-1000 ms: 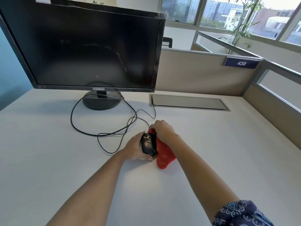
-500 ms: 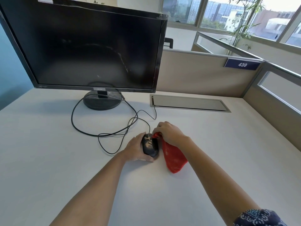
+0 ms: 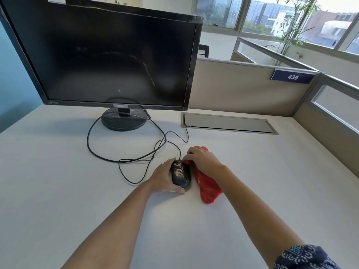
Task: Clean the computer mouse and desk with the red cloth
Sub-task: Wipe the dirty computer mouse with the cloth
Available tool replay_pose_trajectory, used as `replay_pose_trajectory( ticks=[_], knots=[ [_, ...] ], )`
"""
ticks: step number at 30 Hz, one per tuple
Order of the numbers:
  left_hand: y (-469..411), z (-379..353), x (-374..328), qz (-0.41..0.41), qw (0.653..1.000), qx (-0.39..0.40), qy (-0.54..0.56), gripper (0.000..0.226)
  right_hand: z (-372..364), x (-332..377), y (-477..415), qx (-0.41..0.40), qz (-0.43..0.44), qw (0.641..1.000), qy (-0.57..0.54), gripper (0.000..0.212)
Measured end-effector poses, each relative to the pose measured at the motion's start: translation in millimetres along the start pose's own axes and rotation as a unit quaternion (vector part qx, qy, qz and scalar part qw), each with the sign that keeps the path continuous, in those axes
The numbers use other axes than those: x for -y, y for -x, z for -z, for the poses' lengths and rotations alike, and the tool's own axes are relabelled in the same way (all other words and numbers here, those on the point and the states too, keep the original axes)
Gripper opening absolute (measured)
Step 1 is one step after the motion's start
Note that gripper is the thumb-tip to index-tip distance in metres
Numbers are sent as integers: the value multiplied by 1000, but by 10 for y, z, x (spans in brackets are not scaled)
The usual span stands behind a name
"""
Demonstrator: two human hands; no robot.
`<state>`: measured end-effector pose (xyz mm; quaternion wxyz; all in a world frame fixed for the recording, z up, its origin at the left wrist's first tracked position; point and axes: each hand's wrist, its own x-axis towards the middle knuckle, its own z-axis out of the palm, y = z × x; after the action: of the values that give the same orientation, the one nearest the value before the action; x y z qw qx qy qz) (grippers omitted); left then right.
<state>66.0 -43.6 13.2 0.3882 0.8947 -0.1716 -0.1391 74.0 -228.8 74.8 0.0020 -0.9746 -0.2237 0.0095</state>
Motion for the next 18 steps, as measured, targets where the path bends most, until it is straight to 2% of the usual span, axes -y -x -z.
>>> replay_pose_trajectory(
  ticks=[4, 9, 18],
  knots=[
    [-9, -5, 12, -1, 1000, 1, 3, 131, 39, -84, 46, 5, 33, 999, -22, 41],
    [-16, -2, 21, 2, 1000, 3, 7, 131, 60, -64, -5, -40, -2, 998, -40, 37],
    [-18, -2, -1, 5, 1000, -2, -2, 133, -18, -41, -13, -17, 13, 999, -26, 40]
  ],
)
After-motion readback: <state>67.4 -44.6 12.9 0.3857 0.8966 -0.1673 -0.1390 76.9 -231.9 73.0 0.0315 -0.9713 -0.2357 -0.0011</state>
